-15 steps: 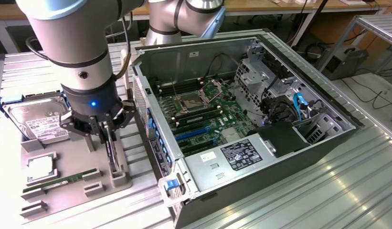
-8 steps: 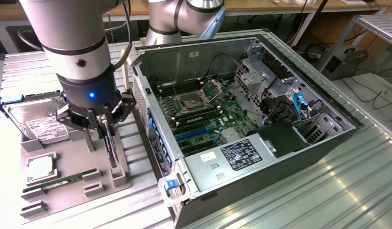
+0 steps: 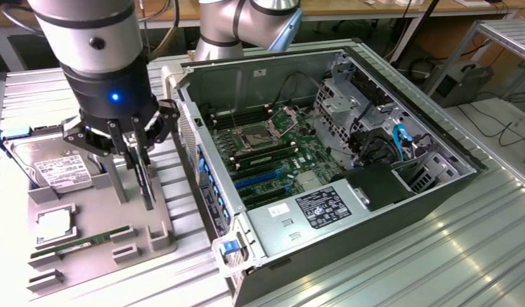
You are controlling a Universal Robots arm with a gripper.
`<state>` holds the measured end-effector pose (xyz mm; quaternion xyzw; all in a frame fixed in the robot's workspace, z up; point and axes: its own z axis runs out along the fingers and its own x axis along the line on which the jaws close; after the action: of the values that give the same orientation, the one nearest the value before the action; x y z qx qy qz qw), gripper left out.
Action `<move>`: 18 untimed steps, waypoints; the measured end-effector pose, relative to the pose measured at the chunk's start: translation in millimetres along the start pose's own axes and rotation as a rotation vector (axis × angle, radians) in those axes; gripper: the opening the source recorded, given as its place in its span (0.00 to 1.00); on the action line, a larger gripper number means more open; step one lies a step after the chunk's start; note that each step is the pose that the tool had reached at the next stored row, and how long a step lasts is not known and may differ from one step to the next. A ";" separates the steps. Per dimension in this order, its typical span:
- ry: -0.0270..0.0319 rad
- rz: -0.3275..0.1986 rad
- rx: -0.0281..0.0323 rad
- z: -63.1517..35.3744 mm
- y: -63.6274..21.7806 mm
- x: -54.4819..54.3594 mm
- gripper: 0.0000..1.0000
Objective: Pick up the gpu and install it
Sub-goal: 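Pick up the gpu and move the gpu toward the slot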
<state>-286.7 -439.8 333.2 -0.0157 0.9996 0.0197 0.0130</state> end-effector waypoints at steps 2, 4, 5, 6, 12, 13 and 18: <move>0.0001 -0.002 -0.0003 -9.1 0.2 -0.6 0.26; 0.0002 -0.005 -0.0009 -19.3 0.2 -2.0 0.26; 0.0002 -0.005 -0.0015 -23.7 0.0 -3.0 0.26; 0.0001 -0.006 -0.0021 -28.1 -0.2 -4.2 0.26; -0.0001 -0.009 -0.0214 -80.1 -11.1 -39.7 0.26; -0.0001 -0.009 -0.0233 -84.6 -12.3 -43.4 0.26; 0.0011 -0.009 -0.0375 -115.6 -18.9 -73.2 0.26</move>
<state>-215.9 -461.0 449.8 -0.0203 0.9990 0.0383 0.0122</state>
